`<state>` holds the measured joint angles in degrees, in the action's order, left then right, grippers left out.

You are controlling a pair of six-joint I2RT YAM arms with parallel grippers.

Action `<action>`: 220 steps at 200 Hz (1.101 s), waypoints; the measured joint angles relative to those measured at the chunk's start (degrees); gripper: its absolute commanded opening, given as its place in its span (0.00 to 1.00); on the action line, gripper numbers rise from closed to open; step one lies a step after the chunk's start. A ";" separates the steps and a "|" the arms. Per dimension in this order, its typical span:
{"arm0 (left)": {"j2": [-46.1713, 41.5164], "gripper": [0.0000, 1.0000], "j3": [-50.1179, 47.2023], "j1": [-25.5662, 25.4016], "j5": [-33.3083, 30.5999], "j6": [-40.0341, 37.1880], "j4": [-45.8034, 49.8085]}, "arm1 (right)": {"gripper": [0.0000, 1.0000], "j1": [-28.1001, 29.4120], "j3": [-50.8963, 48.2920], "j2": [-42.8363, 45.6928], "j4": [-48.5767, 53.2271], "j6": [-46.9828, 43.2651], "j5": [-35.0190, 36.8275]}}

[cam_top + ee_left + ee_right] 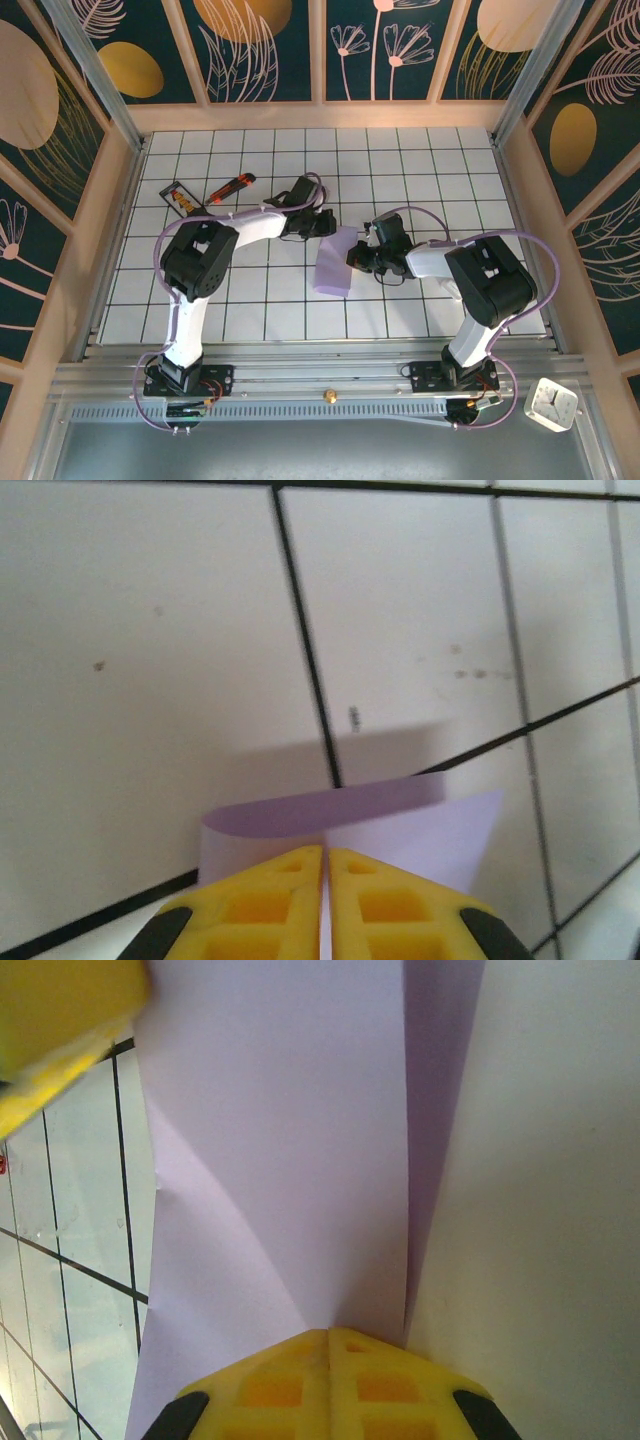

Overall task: Fold a paper plane with a square sheet of paper (pick it up from the middle)
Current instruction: First fold the square sheet of paper in half at the center of the table.

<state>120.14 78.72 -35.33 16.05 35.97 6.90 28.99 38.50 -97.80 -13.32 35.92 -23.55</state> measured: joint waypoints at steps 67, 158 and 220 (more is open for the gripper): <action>1.66 0.12 -0.35 1.20 0.00 -1.09 0.46 | 0.00 0.04 -0.02 -0.02 -0.26 0.00 0.09; 0.07 0.31 -0.92 2.01 -0.83 -2.89 0.68 | 0.00 0.26 -0.44 -0.02 -1.38 0.02 0.76; -16.41 0.19 -17.29 0.70 0.46 3.04 -2.62 | 0.00 0.26 -0.42 -0.09 -1.44 0.02 0.76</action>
<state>103.72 61.43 -34.63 16.51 39.00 4.27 29.26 38.09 -97.89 -14.76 35.94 -22.79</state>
